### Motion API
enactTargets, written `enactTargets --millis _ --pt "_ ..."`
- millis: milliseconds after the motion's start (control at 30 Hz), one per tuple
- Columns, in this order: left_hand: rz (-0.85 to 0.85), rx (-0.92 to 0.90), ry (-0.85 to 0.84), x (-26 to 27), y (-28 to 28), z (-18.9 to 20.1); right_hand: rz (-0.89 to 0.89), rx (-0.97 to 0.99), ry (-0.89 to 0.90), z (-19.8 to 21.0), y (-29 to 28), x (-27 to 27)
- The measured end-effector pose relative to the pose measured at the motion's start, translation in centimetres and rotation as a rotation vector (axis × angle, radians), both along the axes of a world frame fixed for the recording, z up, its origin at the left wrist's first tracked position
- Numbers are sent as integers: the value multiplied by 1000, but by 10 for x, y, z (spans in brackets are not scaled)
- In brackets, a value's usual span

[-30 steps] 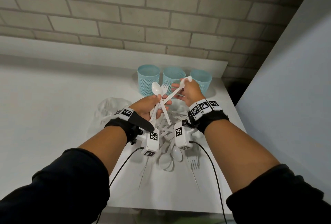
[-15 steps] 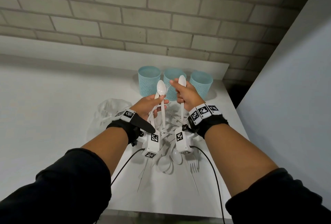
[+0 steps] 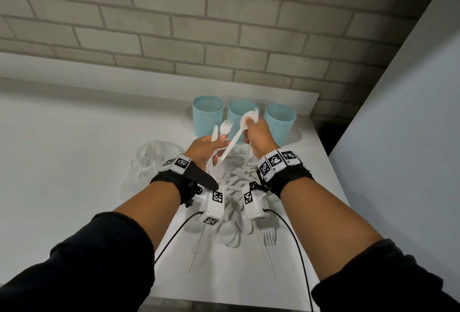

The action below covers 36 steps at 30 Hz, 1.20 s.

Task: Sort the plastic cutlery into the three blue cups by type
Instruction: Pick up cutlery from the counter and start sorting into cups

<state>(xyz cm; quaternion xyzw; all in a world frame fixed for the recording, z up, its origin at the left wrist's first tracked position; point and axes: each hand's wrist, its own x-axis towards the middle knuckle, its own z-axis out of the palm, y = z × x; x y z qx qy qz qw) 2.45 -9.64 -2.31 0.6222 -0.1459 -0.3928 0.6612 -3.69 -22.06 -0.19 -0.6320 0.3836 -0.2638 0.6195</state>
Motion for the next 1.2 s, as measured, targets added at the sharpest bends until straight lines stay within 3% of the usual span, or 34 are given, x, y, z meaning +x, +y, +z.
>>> enactTargets --millis 100,200,433,567,667,800,933,1067,1200 --pt "15 -33 80 6 0 2 -138 292 -279 0 -11 -5" --pt "2 -46 116 7 -1 8 -154 412 -422 0 -14 -11" --pt "-66 -32 7 8 -18 18 -137 268 -372 22 -38 1" --pt "-124 -93 29 11 -29 26 -295 60 -504 56 -65 1" --pt "-149 -111 141 14 -35 31 -428 -35 -555 69 -91 -4" --pt "-210 -140 323 19 -42 38 -506 -73 -512 58 -115 -3" --pt "-261 -186 394 22 -43 40 -486 -81 -418 34 -129 2" --pt "-284 -240 377 23 -43 35 -423 -90 -320 14 -133 2" --pt "-286 -253 314 20 -41 31 -437 -177 -320 19 -127 -1"
